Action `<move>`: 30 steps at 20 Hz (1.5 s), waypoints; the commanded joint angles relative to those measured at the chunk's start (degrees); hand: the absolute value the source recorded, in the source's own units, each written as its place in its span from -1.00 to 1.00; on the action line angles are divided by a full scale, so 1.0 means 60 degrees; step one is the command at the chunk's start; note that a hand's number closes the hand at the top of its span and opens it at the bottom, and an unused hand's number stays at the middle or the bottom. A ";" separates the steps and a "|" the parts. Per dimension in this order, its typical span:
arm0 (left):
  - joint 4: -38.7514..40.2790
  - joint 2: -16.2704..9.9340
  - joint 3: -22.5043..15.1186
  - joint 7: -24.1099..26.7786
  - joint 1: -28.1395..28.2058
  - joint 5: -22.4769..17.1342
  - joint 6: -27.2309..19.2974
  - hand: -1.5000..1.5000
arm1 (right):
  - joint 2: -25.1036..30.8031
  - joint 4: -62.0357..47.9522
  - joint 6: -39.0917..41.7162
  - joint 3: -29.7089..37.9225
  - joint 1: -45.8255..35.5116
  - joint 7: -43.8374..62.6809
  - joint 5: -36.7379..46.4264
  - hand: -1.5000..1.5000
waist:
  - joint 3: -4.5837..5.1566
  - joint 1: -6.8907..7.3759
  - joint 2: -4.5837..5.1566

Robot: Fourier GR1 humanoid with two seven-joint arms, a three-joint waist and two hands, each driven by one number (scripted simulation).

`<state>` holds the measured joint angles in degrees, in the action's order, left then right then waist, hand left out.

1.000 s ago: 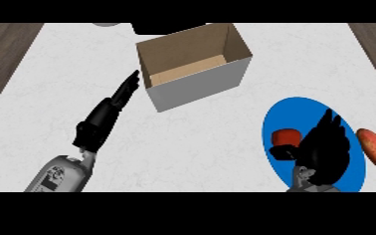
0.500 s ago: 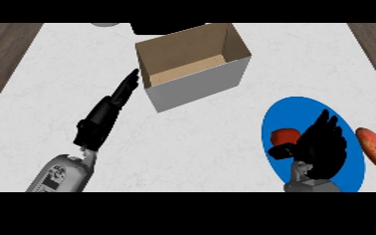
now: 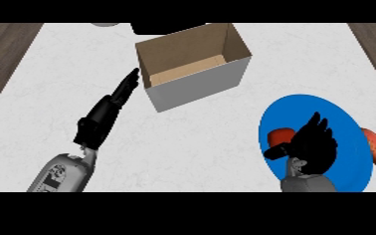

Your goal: Pick the bell pepper from the plate and place it in the cardboard box

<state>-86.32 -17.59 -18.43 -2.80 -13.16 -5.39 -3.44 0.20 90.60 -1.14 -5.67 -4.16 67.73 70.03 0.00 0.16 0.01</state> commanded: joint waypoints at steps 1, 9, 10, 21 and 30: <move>-0.0164 0.0017 0.0202 -0.0062 0.0058 -0.0053 0.0233 0.00 | -0.0031 0.0083 0.0055 -0.0144 0.0076 0.1693 -0.0154 -1.00 | 0.0001 -0.0024 -0.0011; 0.0049 0.0045 0.0632 -0.0183 -0.0258 0.0099 0.0454 0.00 | -0.0033 -0.0739 0.0046 0.0518 0.0065 0.1227 0.0024 -1.00 | 0.0001 -0.0028 -0.0004; -0.0039 0.0035 0.0261 0.0361 0.0333 0.0394 0.0546 0.00 | -0.0033 -0.1356 -0.0512 0.0661 -0.0140 0.1042 -0.0053 -1.00 | -0.0001 0.0027 0.0004; 0.0892 0.0511 0.0625 0.0860 0.0124 0.0737 0.0575 0.00 | -0.0029 -0.1807 -0.0696 0.0836 0.0300 -0.0221 0.0530 1.00 | 0.0002 -0.0038 0.0024; -0.0119 0.0558 0.0323 -0.0054 -0.0187 0.0556 0.0963 0.00 | -0.0031 -0.1229 0.0928 -0.2688 -0.1041 -0.4239 0.1061 1.00 | -0.0007 0.0856 0.0028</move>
<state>-86.67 -14.53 -15.32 -3.03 -13.07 -2.14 1.14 0.26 84.47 1.52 -10.01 -7.38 53.61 76.51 0.61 1.89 -0.46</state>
